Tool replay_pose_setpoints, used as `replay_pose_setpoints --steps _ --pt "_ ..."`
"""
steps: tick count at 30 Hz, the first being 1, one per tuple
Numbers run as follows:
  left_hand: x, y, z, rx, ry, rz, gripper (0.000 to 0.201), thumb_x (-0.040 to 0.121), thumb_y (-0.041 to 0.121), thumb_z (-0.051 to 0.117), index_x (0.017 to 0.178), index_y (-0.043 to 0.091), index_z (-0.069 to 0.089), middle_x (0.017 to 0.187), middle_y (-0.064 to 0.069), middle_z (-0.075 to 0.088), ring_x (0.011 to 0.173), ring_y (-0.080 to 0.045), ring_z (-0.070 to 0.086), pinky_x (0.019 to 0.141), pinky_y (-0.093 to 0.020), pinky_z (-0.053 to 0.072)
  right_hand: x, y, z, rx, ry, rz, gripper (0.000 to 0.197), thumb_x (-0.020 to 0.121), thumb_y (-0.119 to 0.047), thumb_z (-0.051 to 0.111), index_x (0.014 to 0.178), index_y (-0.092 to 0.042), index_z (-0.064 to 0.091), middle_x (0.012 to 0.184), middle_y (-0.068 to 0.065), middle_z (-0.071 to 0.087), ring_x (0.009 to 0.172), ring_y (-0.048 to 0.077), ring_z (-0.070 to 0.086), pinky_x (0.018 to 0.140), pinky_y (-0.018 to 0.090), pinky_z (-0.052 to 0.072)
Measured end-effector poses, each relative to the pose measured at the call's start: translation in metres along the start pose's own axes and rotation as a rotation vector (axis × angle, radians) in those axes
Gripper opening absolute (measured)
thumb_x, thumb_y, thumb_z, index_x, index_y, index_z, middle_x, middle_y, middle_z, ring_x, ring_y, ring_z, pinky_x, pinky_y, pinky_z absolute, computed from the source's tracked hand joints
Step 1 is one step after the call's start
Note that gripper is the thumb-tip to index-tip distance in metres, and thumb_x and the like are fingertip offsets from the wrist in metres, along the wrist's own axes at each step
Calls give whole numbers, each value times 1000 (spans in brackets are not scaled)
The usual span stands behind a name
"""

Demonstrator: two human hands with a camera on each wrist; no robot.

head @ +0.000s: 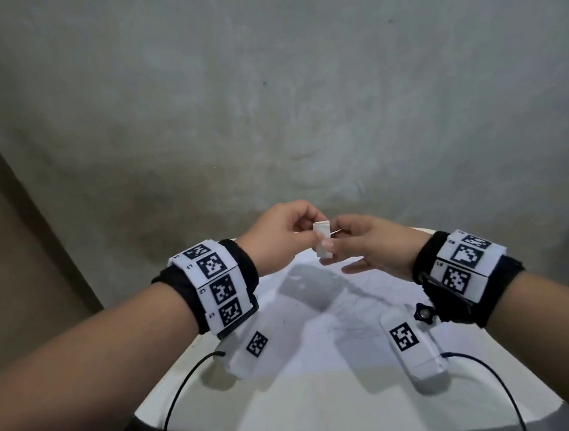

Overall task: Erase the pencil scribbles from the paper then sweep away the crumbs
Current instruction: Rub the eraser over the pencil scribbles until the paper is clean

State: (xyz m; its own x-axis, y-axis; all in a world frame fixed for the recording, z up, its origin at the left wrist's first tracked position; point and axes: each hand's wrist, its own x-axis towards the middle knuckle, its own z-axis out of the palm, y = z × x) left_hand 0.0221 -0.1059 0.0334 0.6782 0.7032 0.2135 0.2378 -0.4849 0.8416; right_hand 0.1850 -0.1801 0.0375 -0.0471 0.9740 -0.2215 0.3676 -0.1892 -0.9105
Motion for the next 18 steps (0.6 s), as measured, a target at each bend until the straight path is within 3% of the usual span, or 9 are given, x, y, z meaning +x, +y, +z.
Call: replay_pose_setpoints --steps 2,4,6,7,9,11,15,18 --pt "2 -3 0 -33 58 -1 15 86 3 68 85 17 61 78 0 64 68 -5 58 68 -13 45 1 0 4 87 45 -31 13 93 -20 61 103 -14 56 99 1 70 93 17 69 82 32 49" --pt "3 -10 -5 -9 81 -16 12 85 8 71 87 16 61 83 -3 65 75 -11 59 74 -22 48 6 -1 5 79 122 -44 9 93 -18 60 88 -15 54 83 1 68 74 16 67 71 29 51" --pt "5 -23 -11 175 24 -61 15 84 19 73 96 17 63 96 -5 64 89 -17 61 84 -31 49 15 1 5 -85 177 -29 18 95 -18 58 78 -16 53 69 0 59 59 17 57 64 30 49" --pt "6 -28 -13 351 -61 -106 28 84 26 73 108 17 62 108 -5 62 101 -20 60 89 -32 48 21 2 4 -261 187 -14 19 95 -19 57 77 -17 54 67 0 55 59 19 53 64 31 46" --pt "4 -38 -11 696 -320 -223 70 79 48 73 136 18 46 136 -2 48 124 -22 49 102 -32 41 32 4 3 -699 163 33 13 96 -25 54 86 -17 59 78 1 59 74 26 56 69 28 41" --pt "3 -43 -5 850 -502 -285 94 71 66 69 145 21 32 148 2 33 133 -21 39 110 -39 35 44 5 7 -962 131 70 19 96 -26 49 103 -13 61 102 8 65 95 28 59 72 27 37" --pt "4 -47 9 935 -593 -327 124 61 79 66 153 18 10 161 -3 6 147 -23 13 118 -46 22 62 7 21 -1135 37 133 21 90 -23 53 108 -11 56 111 9 65 101 29 60 75 29 42" --pt "2 -44 10 978 -606 -316 127 64 78 64 154 16 -1 162 -3 -3 149 -22 7 119 -45 18 72 -1 23 -1280 -31 155 18 88 -26 59 99 -12 59 106 7 66 99 29 63 73 29 45"
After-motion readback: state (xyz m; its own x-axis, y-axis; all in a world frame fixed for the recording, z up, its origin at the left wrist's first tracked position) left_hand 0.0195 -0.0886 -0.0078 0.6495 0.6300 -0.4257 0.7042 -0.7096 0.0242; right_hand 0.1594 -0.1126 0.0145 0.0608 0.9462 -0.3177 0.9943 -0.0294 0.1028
